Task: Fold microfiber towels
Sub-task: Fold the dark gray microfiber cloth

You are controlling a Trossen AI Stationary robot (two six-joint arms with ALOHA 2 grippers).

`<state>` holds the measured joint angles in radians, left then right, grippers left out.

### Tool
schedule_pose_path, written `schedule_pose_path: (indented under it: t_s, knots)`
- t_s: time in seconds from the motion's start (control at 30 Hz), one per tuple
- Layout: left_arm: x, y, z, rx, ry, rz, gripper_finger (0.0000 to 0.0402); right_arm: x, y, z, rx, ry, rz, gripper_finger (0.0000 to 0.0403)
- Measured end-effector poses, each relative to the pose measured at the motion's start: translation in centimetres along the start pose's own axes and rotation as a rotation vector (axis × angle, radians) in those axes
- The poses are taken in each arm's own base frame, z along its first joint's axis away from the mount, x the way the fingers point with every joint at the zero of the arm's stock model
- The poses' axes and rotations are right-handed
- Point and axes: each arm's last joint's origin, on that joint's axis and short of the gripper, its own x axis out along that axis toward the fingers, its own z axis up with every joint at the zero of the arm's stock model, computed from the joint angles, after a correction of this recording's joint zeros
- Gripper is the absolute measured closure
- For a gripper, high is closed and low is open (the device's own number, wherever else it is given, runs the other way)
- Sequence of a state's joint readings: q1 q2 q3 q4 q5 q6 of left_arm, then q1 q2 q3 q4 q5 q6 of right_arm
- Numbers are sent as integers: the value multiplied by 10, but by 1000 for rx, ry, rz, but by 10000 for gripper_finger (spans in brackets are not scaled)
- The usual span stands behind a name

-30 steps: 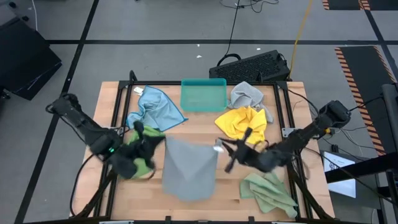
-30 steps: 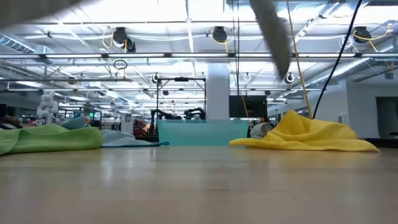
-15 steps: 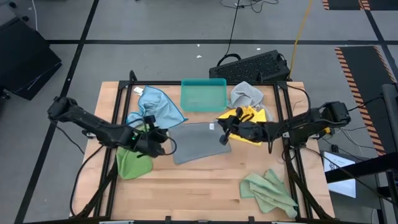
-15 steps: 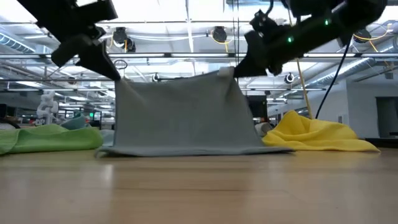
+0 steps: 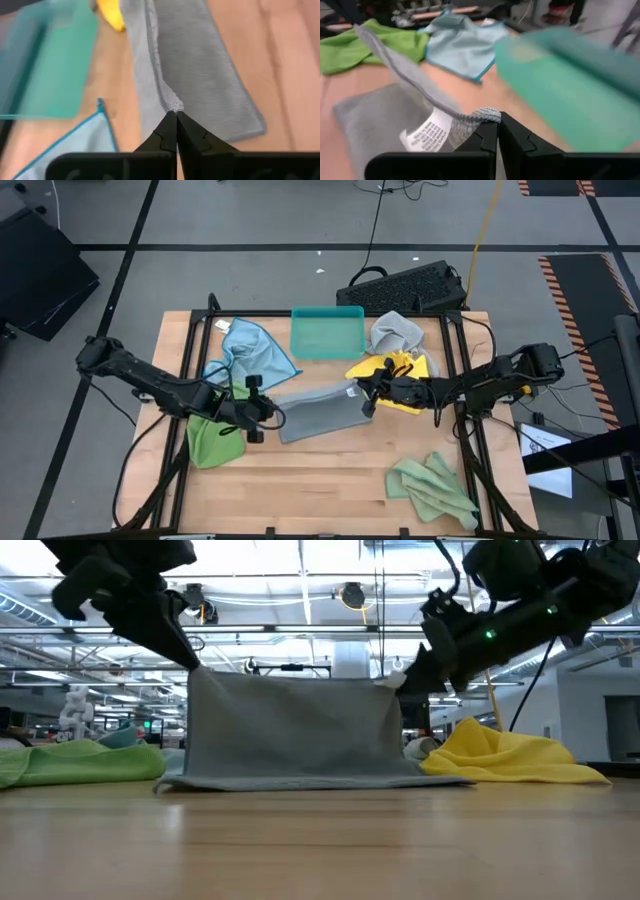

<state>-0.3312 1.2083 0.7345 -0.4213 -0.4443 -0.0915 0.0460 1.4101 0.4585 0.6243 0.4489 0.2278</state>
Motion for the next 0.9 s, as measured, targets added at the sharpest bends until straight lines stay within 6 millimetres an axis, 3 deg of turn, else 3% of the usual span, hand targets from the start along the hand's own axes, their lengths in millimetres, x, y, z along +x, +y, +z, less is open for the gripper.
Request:
schedule_pose_path:
  t_s: [0.27, 0.9]
  knots:
    - [11, -9, -14, -15, -51, -67, 397, -6, -4, -20, 150, 90, 90, 399]
    - [25, -13, -38, -86, -78, -118, 399, -2, -4, -38, 230, 194, 105, 399]
